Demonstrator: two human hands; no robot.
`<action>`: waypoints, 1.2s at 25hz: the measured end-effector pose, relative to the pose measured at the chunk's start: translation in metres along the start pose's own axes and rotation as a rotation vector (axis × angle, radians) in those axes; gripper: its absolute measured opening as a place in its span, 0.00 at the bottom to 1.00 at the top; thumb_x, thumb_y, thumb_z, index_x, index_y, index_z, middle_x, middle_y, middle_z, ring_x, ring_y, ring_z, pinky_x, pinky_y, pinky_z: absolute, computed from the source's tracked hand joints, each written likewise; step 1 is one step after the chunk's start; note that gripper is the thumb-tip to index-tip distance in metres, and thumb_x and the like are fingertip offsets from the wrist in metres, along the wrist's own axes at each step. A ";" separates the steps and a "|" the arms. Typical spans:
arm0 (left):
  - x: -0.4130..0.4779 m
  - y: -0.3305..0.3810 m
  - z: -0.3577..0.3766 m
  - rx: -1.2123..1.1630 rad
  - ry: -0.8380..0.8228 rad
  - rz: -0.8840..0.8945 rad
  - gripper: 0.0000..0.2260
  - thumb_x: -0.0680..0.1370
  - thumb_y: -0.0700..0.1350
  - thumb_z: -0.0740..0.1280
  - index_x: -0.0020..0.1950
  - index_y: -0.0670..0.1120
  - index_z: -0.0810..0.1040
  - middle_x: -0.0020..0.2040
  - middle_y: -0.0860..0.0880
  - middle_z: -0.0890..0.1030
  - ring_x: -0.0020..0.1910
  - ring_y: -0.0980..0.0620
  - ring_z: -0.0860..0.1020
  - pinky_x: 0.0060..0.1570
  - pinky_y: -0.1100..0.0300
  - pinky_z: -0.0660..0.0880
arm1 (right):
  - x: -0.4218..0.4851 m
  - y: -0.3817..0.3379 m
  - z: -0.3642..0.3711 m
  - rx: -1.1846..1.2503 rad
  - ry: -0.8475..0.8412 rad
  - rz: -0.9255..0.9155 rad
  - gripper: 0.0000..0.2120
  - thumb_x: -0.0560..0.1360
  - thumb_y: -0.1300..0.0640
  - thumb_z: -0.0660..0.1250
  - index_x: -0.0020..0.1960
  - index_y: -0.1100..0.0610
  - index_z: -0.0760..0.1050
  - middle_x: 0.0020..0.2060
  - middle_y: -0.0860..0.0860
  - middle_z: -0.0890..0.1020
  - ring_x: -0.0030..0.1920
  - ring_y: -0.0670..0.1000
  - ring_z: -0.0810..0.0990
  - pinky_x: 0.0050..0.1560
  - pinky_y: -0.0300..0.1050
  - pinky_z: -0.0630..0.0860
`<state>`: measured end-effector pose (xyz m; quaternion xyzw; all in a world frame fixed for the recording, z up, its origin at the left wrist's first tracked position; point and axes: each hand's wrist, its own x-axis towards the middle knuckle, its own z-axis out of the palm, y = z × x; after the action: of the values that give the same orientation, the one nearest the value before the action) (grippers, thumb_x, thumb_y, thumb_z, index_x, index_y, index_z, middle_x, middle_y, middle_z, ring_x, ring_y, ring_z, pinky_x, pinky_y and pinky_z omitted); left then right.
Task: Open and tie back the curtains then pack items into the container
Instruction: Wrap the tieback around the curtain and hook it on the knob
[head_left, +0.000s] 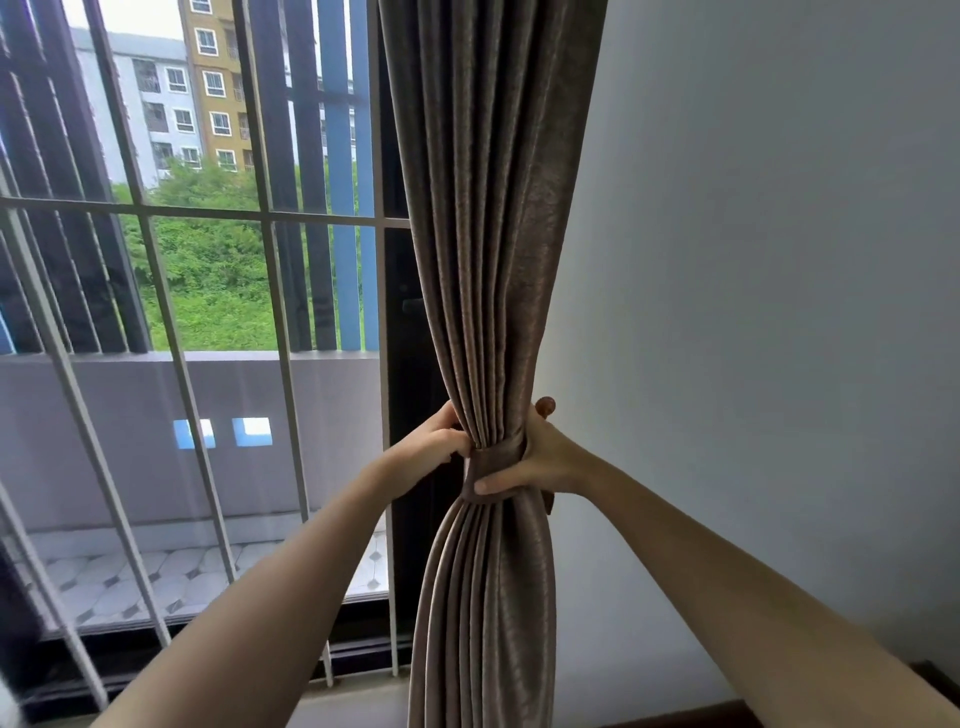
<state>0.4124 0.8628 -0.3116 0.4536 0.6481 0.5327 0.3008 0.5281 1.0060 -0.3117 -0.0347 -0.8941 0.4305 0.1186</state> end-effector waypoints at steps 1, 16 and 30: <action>-0.001 0.003 -0.002 0.026 -0.002 0.019 0.30 0.64 0.39 0.63 0.67 0.49 0.65 0.55 0.50 0.75 0.55 0.52 0.74 0.49 0.64 0.73 | 0.001 -0.001 0.000 -0.012 -0.008 0.000 0.45 0.59 0.52 0.80 0.69 0.50 0.60 0.58 0.49 0.75 0.58 0.48 0.77 0.57 0.44 0.78; -0.001 0.013 -0.028 0.918 0.422 0.150 0.20 0.66 0.61 0.71 0.40 0.43 0.81 0.40 0.49 0.75 0.38 0.53 0.72 0.35 0.63 0.69 | 0.000 -0.009 0.012 0.024 0.118 0.003 0.35 0.59 0.55 0.80 0.63 0.55 0.70 0.54 0.51 0.79 0.55 0.50 0.79 0.56 0.47 0.79; -0.012 0.021 -0.054 0.990 0.464 0.272 0.20 0.70 0.57 0.71 0.33 0.40 0.80 0.40 0.50 0.76 0.37 0.53 0.73 0.34 0.66 0.64 | -0.002 -0.015 0.006 -0.038 0.104 -0.023 0.38 0.64 0.56 0.79 0.68 0.53 0.63 0.55 0.45 0.75 0.55 0.47 0.77 0.56 0.38 0.76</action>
<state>0.3758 0.8301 -0.2791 0.4912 0.8054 0.2849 -0.1697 0.5291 0.9920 -0.3038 -0.0493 -0.8951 0.4095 0.1691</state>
